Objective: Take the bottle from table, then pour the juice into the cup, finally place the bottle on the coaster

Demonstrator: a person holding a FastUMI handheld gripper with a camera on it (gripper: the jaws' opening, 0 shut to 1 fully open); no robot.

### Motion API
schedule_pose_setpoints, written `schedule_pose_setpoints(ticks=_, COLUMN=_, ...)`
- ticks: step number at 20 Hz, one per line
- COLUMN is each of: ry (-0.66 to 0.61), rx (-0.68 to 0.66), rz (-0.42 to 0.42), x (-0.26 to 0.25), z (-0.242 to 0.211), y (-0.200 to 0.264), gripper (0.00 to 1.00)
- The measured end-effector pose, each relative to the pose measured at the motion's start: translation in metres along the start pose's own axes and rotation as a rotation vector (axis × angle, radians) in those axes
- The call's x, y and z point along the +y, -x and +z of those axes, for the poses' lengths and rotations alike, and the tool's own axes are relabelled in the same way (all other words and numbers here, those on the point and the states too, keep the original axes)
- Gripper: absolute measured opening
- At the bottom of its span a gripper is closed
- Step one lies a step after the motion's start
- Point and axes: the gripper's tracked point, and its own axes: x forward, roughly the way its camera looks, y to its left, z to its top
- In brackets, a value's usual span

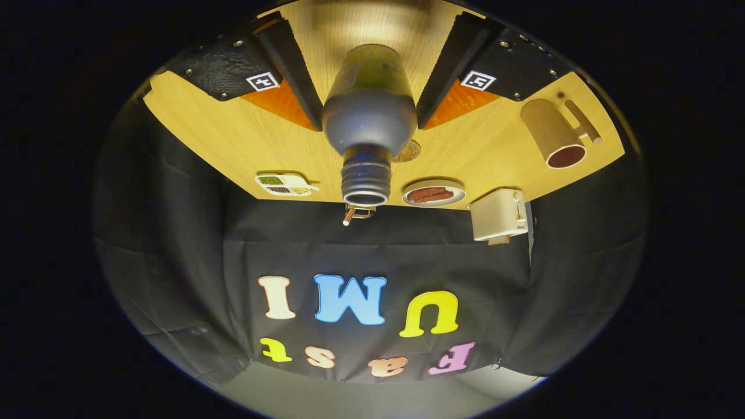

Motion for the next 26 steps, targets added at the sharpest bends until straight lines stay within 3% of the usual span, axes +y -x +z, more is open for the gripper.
schedule_pose_setpoints(ticks=14, ry=-0.076, rx=0.116, rz=0.003, x=0.004, z=-0.041, y=-0.015, gripper=0.97)
schedule_pose_setpoints(ticks=17, ry=-0.071, rx=0.136, rz=-0.009, x=0.003, z=-0.043, y=-0.015, gripper=0.81)
schedule_pose_setpoints(ticks=22, ry=0.008, rx=0.167, rz=-0.027, x=0.006, z=-0.035, y=-0.012, gripper=0.75)
schedule_pose_setpoints(ticks=23, ry=0.016, rx=0.179, rz=-0.019, x=0.006, z=-0.038, y=-0.018, gripper=0.69)
schedule_pose_setpoints(ticks=26, ry=0.042, rx=0.186, rz=0.009, x=0.014, z=-0.03, y=-0.019, gripper=0.69)
